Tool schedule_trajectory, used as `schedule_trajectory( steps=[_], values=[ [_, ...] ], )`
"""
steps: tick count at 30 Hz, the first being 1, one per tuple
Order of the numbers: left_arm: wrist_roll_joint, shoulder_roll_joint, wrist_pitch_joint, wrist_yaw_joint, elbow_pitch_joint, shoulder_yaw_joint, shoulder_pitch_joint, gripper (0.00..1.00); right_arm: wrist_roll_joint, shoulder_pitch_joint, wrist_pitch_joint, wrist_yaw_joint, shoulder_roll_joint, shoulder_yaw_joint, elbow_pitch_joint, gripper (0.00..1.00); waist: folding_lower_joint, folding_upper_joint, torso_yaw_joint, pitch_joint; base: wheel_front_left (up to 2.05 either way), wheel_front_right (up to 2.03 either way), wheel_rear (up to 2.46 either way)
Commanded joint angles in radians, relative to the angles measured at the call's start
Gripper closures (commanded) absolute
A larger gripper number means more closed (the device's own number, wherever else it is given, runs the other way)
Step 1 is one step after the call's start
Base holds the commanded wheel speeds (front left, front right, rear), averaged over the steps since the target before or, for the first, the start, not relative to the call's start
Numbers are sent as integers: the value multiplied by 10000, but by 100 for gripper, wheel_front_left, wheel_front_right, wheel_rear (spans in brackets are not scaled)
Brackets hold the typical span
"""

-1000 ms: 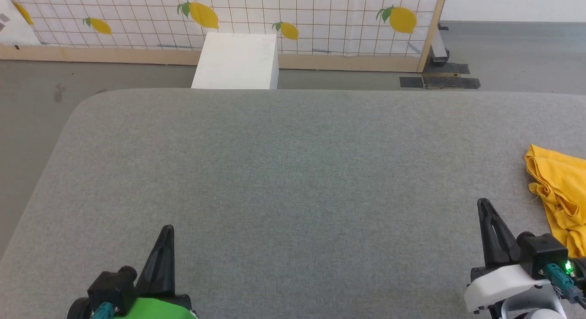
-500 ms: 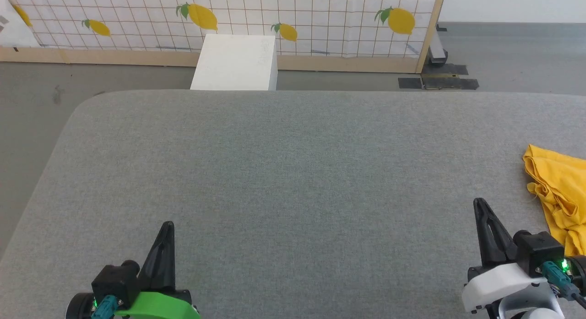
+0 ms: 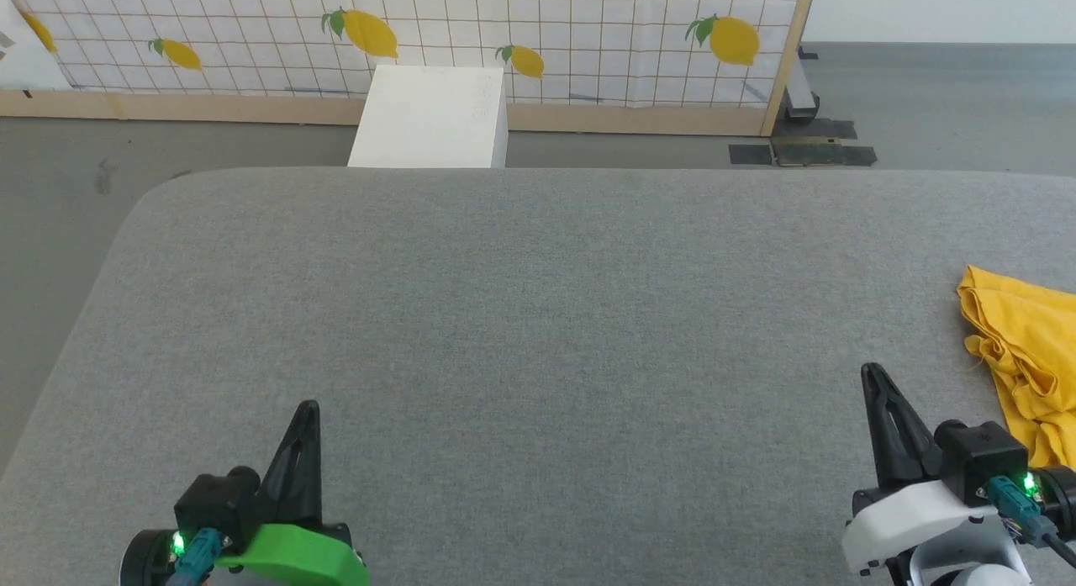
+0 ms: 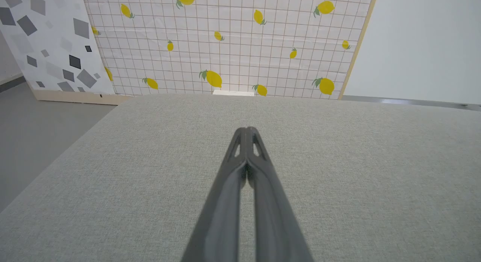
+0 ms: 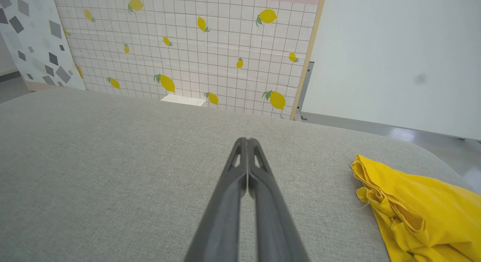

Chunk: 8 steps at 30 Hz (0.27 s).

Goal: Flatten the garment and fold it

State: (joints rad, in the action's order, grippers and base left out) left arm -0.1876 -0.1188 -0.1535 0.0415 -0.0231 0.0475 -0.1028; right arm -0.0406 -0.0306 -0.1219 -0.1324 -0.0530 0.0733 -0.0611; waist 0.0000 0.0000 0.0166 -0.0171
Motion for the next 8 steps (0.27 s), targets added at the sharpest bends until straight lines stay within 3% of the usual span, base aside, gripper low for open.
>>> schedule_trajectory(
  steps=[1, 8],
  values=[
    [203, 95, 65, -66, 29, -40, 193, 100, 109, 123, 64, 7, 12, -41, 79, 100, 0, 0, -3, 3, 0, 0, 0],
    [361, 151, 204, -99, 48, -81, 272, 100, 137, 140, 173, 8, 13, -107, 130, 100, 0, 0, -18, 19, 0, 0, 0]
  ],
)
